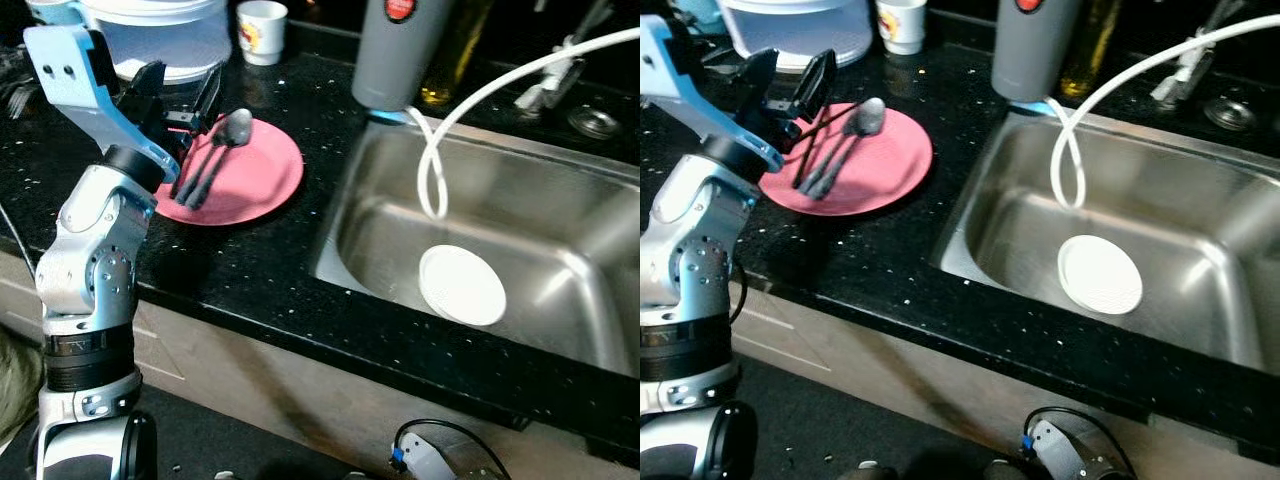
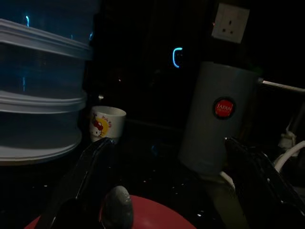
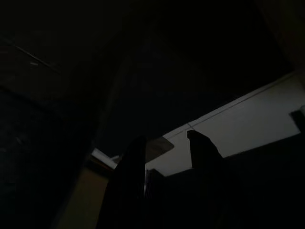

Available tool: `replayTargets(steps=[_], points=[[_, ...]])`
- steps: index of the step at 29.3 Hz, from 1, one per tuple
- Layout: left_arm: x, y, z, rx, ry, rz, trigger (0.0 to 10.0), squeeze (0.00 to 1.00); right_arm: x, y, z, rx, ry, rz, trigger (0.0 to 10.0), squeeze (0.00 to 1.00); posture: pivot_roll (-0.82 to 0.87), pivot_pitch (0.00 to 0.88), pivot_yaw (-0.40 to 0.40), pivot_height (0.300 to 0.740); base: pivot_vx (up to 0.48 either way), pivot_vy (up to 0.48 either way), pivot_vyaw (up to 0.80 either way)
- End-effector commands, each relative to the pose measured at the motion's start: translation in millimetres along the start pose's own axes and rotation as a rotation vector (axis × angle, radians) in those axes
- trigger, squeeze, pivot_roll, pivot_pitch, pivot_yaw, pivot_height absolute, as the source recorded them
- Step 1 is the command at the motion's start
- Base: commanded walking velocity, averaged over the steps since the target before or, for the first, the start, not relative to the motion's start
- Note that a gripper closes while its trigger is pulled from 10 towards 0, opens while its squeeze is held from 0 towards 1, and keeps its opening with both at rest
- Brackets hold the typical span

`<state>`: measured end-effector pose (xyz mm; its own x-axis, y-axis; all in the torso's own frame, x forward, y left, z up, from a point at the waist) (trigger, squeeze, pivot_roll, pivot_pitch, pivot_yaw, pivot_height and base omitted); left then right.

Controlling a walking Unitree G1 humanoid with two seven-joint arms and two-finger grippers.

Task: Kitchen organization

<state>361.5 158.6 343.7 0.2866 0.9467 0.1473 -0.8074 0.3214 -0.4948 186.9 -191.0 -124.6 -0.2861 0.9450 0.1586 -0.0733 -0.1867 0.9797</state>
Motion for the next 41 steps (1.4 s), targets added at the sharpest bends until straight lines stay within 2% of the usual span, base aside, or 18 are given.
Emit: replayTargets(steps=[1,3,7,10,12,14,16,17,19,20,21,26,33,35,37,38,39,41], points=[[-2.7,2.0,0.2,0.003,0.006,-0.011,10.0,0.0,5.2,-0.3,-2.9,0.013,0.006,0.055,10.0,0.0,0.13,0.143,-0.076,0.74,0.0,0.0,0.0],[-3.0,2.0,0.1,0.003,0.007,-0.012,10.0,0.0,6.6,-0.3,-3.6,0.02,0.015,0.068,10.0,0.0,0.13,0.143,-0.076,0.74,0.0,0.0,0.0],[1.5,1.8,-2.7,0.018,-0.006,0.005,10.0,0.0,2.5,2.4,-9.6,0.116,0.149,0.048,10.0,0.0,0.13,0.143,-0.076,0.74,0.0,0.0,0.0],[5.0,2.3,-4.5,0.027,-0.018,0.017,10.0,0.0,-2.6,2.9,-9.0,0.113,0.138,0.004,10.0,0.0,0.13,0.143,-0.076,0.74,0.0,0.0,0.0],[12.6,3.4,-7.2,0.043,-0.031,0.046,10.0,0.0,-10.5,3.3,-7.3,0.085,0.072,-0.069,10.0,0.0,0.14,0.142,-0.072,0.74,0.0,0.0,0.0],[17.3,4.0,-8.5,0.052,-0.042,0.064,10.0,0.0,-15.9,3.2,-4.7,0.039,-0.005,-0.125,10.0,0.0,0.13,0.144,-0.071,0.74,0.0,0.0,0.0],[21.3,4.8,-10.8,0.065,-0.057,0.08,10.0,0.0,-19.1,2.0,-4.6,-0.018,-0.161,-0.165,10.0,0.0,0.13,0.148,-0.07,0.74,0.0,0.0,0.0],[23.9,5.5,-14.8,0.082,-0.068,0.093,10.0,0.0,-22.2,0.9,-5.8,-0.068,-0.322,-0.209,10.0,0.0,0.13,0.148,-0.07,0.74,0.0,0.0,0.0],[24.2,5.6,-16.7,0.088,-0.069,0.096,10.0,0.0,-24.2,0.3,-7.6,-0.091,-0.425,-0.242,10.0,0.0,0.12,0.152,-0.068,0.74,0.0,0.0,0.0],[24.2,5.6,-16.7,0.088,-0.069,0.096,10.0,0.0,-24.2,0.3,-7.6,-0.091,-0.425,-0.242,10.0,0.0,0.12,0.152,-0.068,0.74,0.0,0.0,0.0],[23.8,5.5,-17.2,0.089,-0.068,0.095,10.0,0.0,-24.7,-0.1,-8.7,-0.099,-0.472,-0.256,10.0,0.0,0.12,0.153,-0.067,0.74,0.0,0.0,0.0],[20.9,4.9,-20.7,0.103,-0.078,0.085,10.0,0.0,-23.7,-4.1,-13.7,-0.178,-0.829,-0.325,10.0,0.0,0.12,0.154,-0.066,0.74,0.0,0.0,0.0],[27.2,6.0,-22.4,0.113,-0.091,0.105,10.0,0.0,-24.0,-3.6,-14.3,-0.168,-0.834,-0.343,10.0,0.0,0.12,0.157,-0.066,0.74,0.0,0.0,0.0],[38.8,7.7,-25.5,0.14,-0.103,0.15,10.0,0.0,-25.9,-1.9,-12.7,-0.151,-0.751,-0.349,10.0,0.0,0.12,0.157,-0.068,0.74,0.0,0.0,0.0],[42.3,8.2,-26.8,0.15,-0.1,0.164,10.0,0.0,-26.3,-1.5,-12.1,-0.148,-0.729,-0.351,10.0,0.0,0.12,0.157,-0.068,0.74,0.0,0.0,0.0],[51.1,9.6,-35.1,0.19,-0.062,0.197,10.0,0.0,-26.9,-1.0,-11.2,-0.144,-0.699,-0.355,10.0,0.0,0.12,0.157,-0.068,0.74,0.0,0.0,0.0],[51.1,9.6,-35.1,0.19,-0.062,0.197,10.0,0.0,-26.9,-1.0,-11.2,-0.144,-0.699,-0.355,10.0,0.0,0.12,0.157,-0.068,0.74,0.0,0.0,0.0],[57.1,10.9,-48.4,0.25,0.001,0.212,10.0,0.0,-26.9,-0.8,-10.7,-0.143,-0.686,-0.356,10.0,0.0,0.12,0.157,-0.068,0.74,0.0,0.0,0.0]])
Point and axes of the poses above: a point about 5 cm out from each wrist's last joint towards the gripper, its own y axis pointing back from the gripper into the wrist, its own z axis along the axis of the wrist's last joint, x = y × z, the point moved 5 cm from there along -y, pointing out of the wrist towards the gripper, and after that the axes turned 15 degrees about -y, right-handed, at the moved point
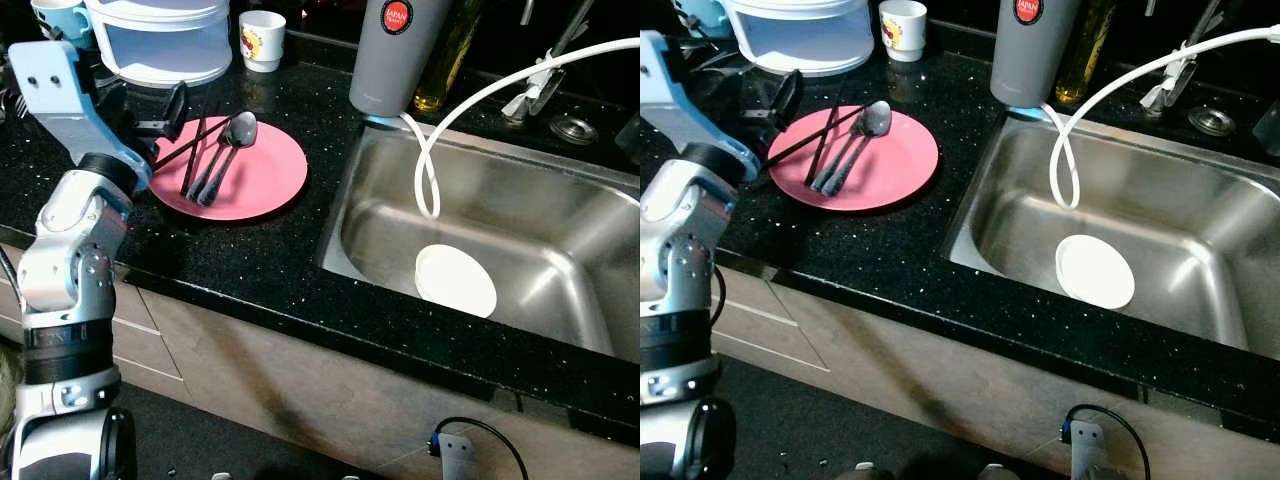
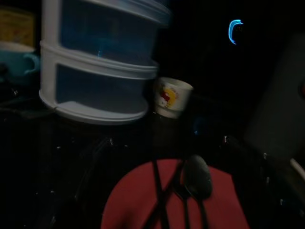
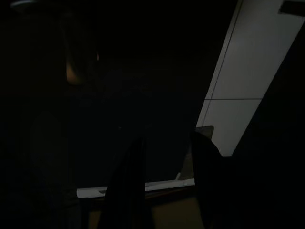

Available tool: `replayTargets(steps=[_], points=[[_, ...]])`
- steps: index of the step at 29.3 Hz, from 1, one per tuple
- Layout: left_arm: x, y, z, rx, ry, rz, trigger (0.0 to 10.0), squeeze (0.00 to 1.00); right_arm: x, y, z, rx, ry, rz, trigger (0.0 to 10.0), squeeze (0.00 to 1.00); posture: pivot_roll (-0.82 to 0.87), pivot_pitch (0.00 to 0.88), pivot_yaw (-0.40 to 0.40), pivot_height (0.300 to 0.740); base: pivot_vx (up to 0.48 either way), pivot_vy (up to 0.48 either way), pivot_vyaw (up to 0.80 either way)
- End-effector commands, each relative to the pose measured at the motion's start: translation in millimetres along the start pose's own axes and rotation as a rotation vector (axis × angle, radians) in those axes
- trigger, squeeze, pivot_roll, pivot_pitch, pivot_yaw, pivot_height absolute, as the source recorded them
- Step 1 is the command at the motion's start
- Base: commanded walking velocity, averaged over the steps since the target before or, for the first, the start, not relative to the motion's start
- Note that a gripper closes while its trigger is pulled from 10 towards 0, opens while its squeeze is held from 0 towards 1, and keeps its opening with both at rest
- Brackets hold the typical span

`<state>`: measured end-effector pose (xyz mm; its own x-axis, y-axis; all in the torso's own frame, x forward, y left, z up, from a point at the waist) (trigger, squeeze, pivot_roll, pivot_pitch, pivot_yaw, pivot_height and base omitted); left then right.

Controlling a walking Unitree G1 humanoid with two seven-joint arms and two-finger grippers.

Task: Kitchen organization

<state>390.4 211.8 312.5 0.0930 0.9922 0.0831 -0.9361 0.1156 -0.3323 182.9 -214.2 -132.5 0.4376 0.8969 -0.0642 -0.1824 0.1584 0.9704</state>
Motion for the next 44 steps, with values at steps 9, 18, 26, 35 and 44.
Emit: replayTargets(steps=[9,18,26,35,44], points=[[14.6,-13.0,-36.1,0.278,0.107,0.053,10.0,0.0,-5.8,0.5,5.0,-0.013,0.035,-0.009,10.0,0.0,0.1,0.167,-0.07,0.74,0.0,0.0,0.0],[12.8,-24.1,-17.9,0.355,0.082,0.064,10.0,0.0,-7.2,0.3,5.2,-0.016,0.058,-0.007,10.0,0.0,0.1,0.171,-0.072,0.74,0.0,0.0,0.0],[27.8,-16.6,-50.2,0.657,0.045,0.124,10.0,0.0,-5.5,0.2,4.9,-0.02,0.071,-0.006,10.0,0.0,0.1,0.168,-0.061,0.74,0.0,0.0,0.0],[24.7,-18.1,-48.8,0.73,-0.023,0.063,10.0,0.0,-4.8,0.1,4.7,-0.024,0.086,-0.008,10.0,0.0,0.11,0.156,-0.052,0.74,0.0,0.0,0.0],[21.9,-22.2,-40.6,0.732,-0.062,0.048,10.0,0.0,-4.9,-0.1,4.7,-0.027,0.109,-0.008,10.0,0.0,0.11,0.151,-0.049,0.74,0.0,0.0,0.0]])
Point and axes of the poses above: a point about 5 cm out from each wrist's last joint towards the gripper, its own y axis pointing back from the gripper into the wrist, its own z axis along the axis of the wrist's last joint, x = y × z, the point moved 5 cm from there along -y, pointing out of the wrist towards the gripper, and after that the axes turned 15 degrees about -y, right-handed, at the moved point
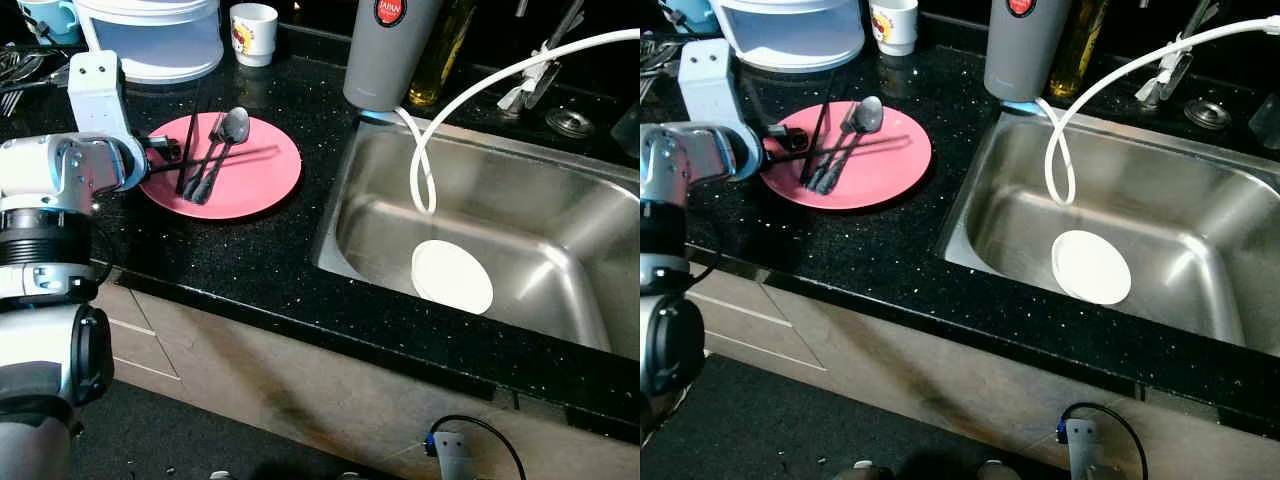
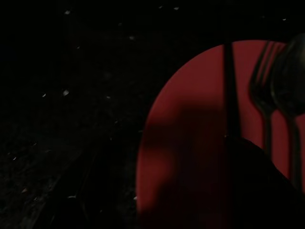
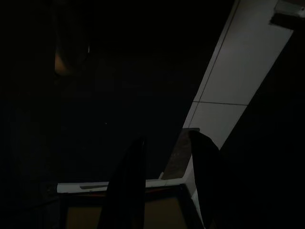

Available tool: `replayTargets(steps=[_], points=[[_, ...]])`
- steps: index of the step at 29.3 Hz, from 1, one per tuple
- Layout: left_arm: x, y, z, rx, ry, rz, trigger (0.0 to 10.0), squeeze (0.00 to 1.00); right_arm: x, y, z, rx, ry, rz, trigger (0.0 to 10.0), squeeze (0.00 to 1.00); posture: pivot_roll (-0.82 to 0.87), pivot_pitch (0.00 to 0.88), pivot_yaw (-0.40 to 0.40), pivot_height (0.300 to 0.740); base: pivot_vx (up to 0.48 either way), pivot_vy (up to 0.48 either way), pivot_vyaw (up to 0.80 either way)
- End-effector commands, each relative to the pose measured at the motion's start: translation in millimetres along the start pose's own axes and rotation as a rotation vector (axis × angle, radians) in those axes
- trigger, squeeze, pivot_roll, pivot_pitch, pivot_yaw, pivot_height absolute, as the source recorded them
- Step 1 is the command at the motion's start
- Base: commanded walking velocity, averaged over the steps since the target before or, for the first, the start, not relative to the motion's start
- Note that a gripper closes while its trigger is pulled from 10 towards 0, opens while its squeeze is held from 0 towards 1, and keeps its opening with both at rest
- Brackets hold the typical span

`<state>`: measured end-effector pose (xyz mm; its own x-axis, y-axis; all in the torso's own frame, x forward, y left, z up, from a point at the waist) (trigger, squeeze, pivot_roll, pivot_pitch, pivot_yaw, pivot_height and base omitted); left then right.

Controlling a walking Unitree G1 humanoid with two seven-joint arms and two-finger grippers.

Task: Kitchen organization

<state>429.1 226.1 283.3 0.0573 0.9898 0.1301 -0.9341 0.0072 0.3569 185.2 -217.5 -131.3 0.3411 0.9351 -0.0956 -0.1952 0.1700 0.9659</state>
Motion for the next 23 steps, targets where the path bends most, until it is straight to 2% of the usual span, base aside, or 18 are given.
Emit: replayTargets(steps=[1,13,14,15,16,17,23], points=[[6.5,2.7,-0.7,0.02,-0.012,0.014,10.0,0.0,-3.0,-0.4,0.5,-0.01,0.001,-0.003,10.0,0.0,0.11,0.151,-0.049,0.74,0.0,0.0,0.0],[12.0,14.7,21.6,-0.036,-0.064,0.015,10.0,0.0,-2.9,-0.1,2.4,-0.015,0.023,-0.003,10.0,0.0,0.11,0.157,-0.046,0.74,0.0,0.0,0.0],[11.7,15.6,23.1,-0.042,-0.063,0.007,7.3,0.0,-2.8,-0.1,2.6,-0.016,0.024,-0.003,10.0,0.0,0.11,0.157,-0.045,0.74,0.0,0.0,0.0],[11.7,15.6,23.1,-0.042,-0.063,0.007,7.3,0.0,-2.8,-0.1,2.6,-0.016,0.024,-0.003,10.0,0.0,0.11,0.157,-0.045,0.74,0.0,0.0,0.0],[12.3,17.3,25.6,-0.052,-0.066,0.006,0.3,0.0,-2.7,0.0,2.9,-0.017,0.025,-0.003,10.0,0.0,0.11,0.157,-0.045,0.74,0.0,0.0,0.0],[12.9,18.1,26.5,-0.054,-0.066,0.008,0.0,0.0,-2.7,0.0,3.1,-0.018,0.026,-0.004,10.0,0.0,0.11,0.157,-0.045,0.74,0.0,0.0,0.0],[14.0,17.8,24.9,-0.047,-0.063,0.014,0.0,0.0,-2.5,0.1,3.5,-0.019,0.028,-0.003,10.0,0.0,0.11,0.158,-0.044,0.74,0.0,0.0,0.0]])
Point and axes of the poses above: a point about 5 cm out from each wrist's last joint towards the gripper, its own y axis pointing back from the gripper into the wrist, its own z axis along the axis of the wrist's last joint, x = y × z, the point moved 5 cm from there along -y, pointing out of the wrist towards the gripper, and after that the axes turned 15 degrees about -y, right-handed, at the moved point
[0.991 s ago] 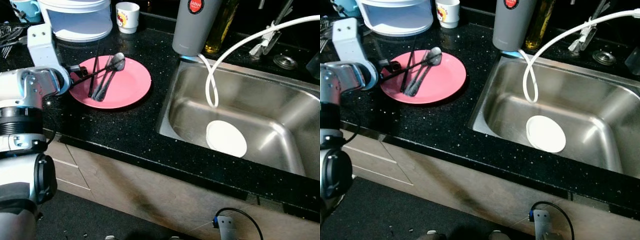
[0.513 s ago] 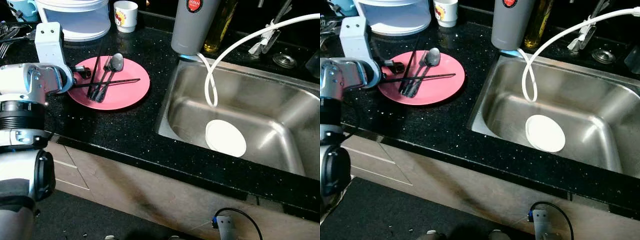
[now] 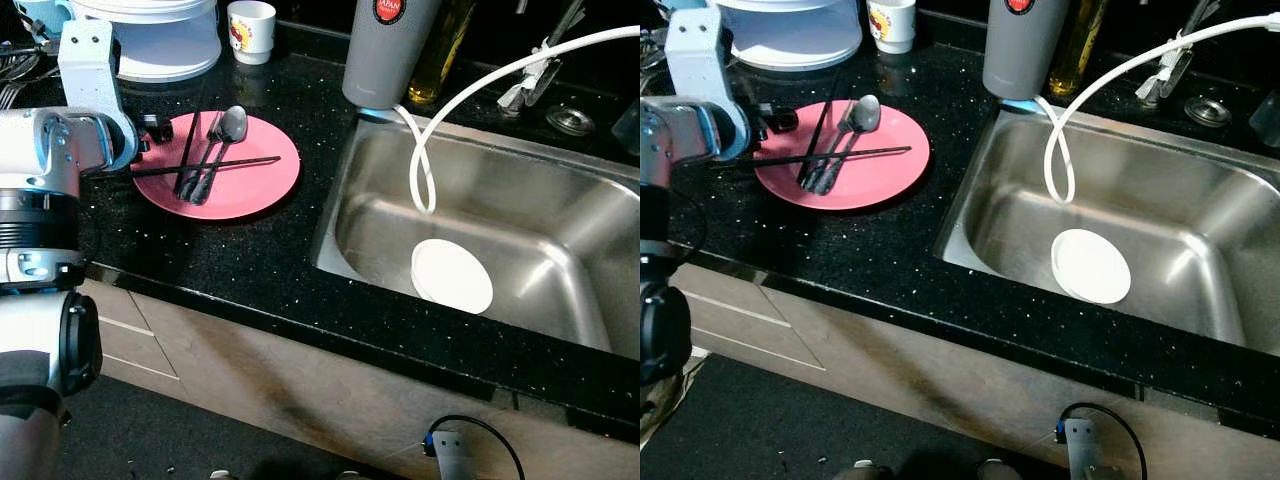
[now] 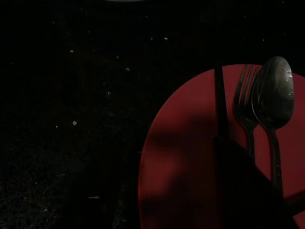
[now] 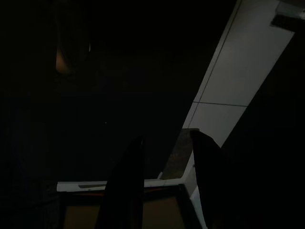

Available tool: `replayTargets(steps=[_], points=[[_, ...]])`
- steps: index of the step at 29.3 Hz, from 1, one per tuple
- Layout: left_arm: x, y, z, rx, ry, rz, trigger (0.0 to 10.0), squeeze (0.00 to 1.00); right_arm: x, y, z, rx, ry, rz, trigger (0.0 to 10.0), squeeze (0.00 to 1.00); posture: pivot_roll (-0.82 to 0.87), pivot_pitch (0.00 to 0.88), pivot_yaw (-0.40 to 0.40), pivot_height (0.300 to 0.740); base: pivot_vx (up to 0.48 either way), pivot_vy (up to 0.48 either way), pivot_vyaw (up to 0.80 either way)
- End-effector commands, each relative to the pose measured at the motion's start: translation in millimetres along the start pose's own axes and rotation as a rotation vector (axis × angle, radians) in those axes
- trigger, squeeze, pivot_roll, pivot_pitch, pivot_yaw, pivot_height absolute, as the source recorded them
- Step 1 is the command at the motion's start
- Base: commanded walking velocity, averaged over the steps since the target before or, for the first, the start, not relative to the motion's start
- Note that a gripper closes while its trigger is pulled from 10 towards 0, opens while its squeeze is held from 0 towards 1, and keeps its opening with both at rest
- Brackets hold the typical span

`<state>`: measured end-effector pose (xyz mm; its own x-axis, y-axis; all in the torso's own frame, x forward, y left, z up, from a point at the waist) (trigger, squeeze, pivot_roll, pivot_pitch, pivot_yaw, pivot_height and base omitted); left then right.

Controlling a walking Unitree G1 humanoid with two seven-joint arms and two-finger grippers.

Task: Kitchen organization

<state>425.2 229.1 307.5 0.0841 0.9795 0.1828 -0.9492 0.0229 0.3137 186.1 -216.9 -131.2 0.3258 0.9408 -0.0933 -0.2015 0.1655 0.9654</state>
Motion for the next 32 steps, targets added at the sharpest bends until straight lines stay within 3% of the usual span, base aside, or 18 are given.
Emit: replayTargets(steps=[1,9,16,21,23,24,25,26,27,29,32], points=[[8.4,4.4,1.5,0.008,-0.002,0.022,0.0,0.0,-3.3,0.1,2.9,-0.015,0.013,-0.01,10.0,0.0,0.11,0.158,-0.044,0.74,0.0,0.0,0.0],[1.7,-6.4,-25.2,0.089,-0.027,0.006,0.0,0.0,-3.2,0.2,3.5,-0.018,0.014,-0.01,10.0,0.0,0.11,0.16,-0.043,0.74,0.0,0.0,0.0],[7.9,-13.8,-46.1,0.147,-0.077,0.055,0.0,0.0,-3.1,0.1,3.2,-0.018,0.013,-0.01,10.0,0.0,0.1,0.161,-0.04,0.74,0.0,0.0,0.0],[9.1,-14.4,-46.7,0.143,-0.079,0.065,0.0,0.0,-3.0,0.1,3.3,-0.019,0.014,-0.01,10.0,0.0,0.1,0.161,-0.04,0.74,0.0,0.0,0.0],[10.0,-12.8,-31.7,0.072,-0.09,0.079,0.1,0.0,-3.1,0.1,3.3,-0.02,0.016,-0.009,10.0,0.0,0.1,0.163,-0.042,0.74,0.0,0.0,0.0],[10.8,-11.8,-24.8,0.039,-0.092,0.086,2.6,0.0,-3.1,0.1,3.4,-0.02,0.017,-0.009,10.0,0.0,0.1,0.163,-0.042,0.74,0.0,0.0,0.0],[11.4,-11.3,-20.7,0.019,-0.093,0.091,10.0,0.0,-3.1,0.1,3.4,-0.02,0.018,-0.009,10.0,0.0,0.1,0.163,-0.042,0.74,0.0,0.0,0.0],[12.0,-9.4,-13.2,-0.013,-0.093,0.094,10.0,0.0,-3.2,0.1,3.5,-0.02,0.02,-0.008,10.0,0.0,0.1,0.163,-0.042,0.74,0.0,0.0,0.0],[12.5,-7.0,-6.5,-0.037,-0.093,0.097,10.0,1.0,-3.2,0.1,3.6,-0.021,0.023,-0.008,10.0,0.0,0.1,0.163,-0.042,0.74,0.0,0.0,0.0],[11.3,-1.3,8.5,-0.087,-0.109,0.098,10.0,1.0,-3.2,0.1,3.9,-0.022,0.03,-0.007,10.0,0.0,0.1,0.163,-0.042,0.74,0.0,0.0,0.0],[9.6,-0.4,12.0,-0.096,-0.112,0.092,10.0,1.0,-2.9,0.1,4.1,-0.023,0.032,-0.006,10.0,0.0,0.1,0.162,-0.042,0.74,0.0,0.0,0.0]])
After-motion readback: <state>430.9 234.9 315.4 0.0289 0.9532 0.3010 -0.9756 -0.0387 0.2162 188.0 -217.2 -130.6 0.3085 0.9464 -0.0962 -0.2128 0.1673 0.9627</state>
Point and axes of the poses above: a point about 5 cm out from each wrist's last joint towards the gripper, its own y axis pointing back from the gripper into the wrist, its own z axis along the axis of the wrist's last joint, x = y × z, the point moved 5 cm from there along -y, pointing out of the wrist towards the gripper, and after that the axes turned 15 degrees about -y, right-handed, at the moved point
